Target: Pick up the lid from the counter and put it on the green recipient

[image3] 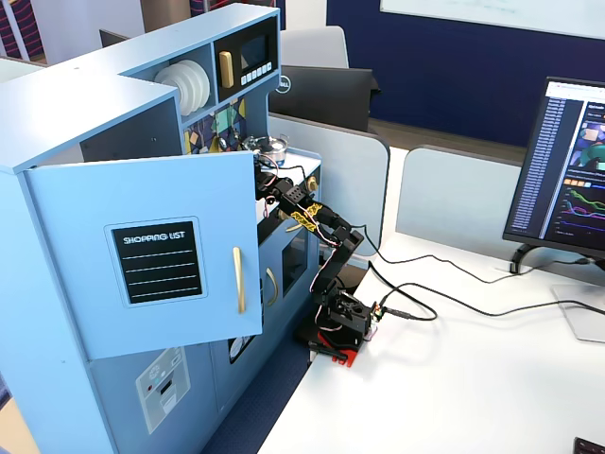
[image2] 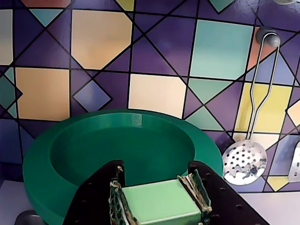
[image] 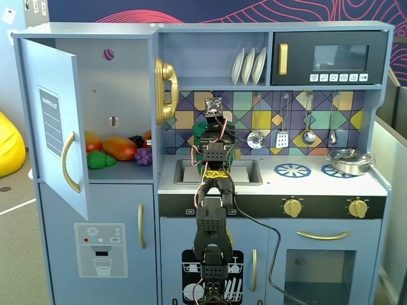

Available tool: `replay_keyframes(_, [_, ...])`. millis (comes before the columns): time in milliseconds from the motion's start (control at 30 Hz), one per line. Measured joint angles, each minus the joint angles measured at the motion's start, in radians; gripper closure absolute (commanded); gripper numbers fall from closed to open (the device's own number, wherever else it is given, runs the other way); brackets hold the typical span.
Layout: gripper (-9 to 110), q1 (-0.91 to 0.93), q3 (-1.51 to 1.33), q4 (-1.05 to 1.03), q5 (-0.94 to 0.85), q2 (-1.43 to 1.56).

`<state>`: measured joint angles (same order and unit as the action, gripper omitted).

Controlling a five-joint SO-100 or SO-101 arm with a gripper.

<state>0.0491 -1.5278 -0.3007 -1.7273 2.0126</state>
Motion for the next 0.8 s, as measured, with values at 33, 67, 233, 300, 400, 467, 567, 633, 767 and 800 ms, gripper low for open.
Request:
replay_keyframes(33, [101, 0.0, 0.0, 0.0, -0.003, 0.0])
replay_keyframes(67, [101, 0.002, 0.0, 0.0, -0.006, 0.0])
replay_keyframes(233, [101, 0.002, -0.031, 0.0, -0.018, 0.0])
replay_keyframes(300, [101, 0.0, -0.041, 0.0, -0.018, 0.0])
replay_keyframes(400, [101, -0.003, -0.057, -0.002, -0.02, 0.0])
replay_keyframes(467, [101, -0.005, -0.067, -0.002, -0.035, 0.0])
replay_keyframes(567, [101, 0.0, -0.081, -0.005, -0.035, 0.002])
replay_keyframes(633, [93, 0.005, -0.081, -0.006, -0.035, 0.002])
replay_keyframes(767, [78, 0.017, -0.084, -0.009, -0.023, 0.002])
replay_keyframes(800, [75, 0.018, -0.084, -0.012, -0.015, 0.002])
